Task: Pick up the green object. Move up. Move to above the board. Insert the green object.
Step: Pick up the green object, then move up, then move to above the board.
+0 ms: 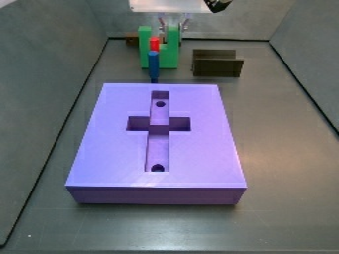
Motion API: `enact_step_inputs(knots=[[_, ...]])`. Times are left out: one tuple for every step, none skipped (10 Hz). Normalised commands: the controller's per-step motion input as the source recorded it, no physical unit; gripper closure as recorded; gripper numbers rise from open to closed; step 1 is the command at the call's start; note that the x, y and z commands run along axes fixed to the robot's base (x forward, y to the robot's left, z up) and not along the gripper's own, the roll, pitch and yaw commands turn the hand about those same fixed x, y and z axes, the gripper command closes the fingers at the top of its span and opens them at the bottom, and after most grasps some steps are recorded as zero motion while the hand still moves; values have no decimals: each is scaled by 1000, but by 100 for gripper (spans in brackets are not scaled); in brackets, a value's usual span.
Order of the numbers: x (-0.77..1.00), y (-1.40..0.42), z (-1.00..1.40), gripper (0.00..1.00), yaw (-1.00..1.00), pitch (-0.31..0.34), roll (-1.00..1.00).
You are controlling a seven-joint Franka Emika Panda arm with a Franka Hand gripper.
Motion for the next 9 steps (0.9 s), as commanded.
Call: enact_step_inputs(knots=[[0,0,0,100,0,0,0],[0,0,0,100,0,0,0],[0,0,0,100,0,0,0],[0,0,0,100,0,0,0],[0,0,833,100,0,0,0],[-47,72,761,100,-3,36,12],[-53,53,523,100,-12,60,27],[-5,21,245,100,-7,43,48],[0,0,1400,100,0,0,0]])
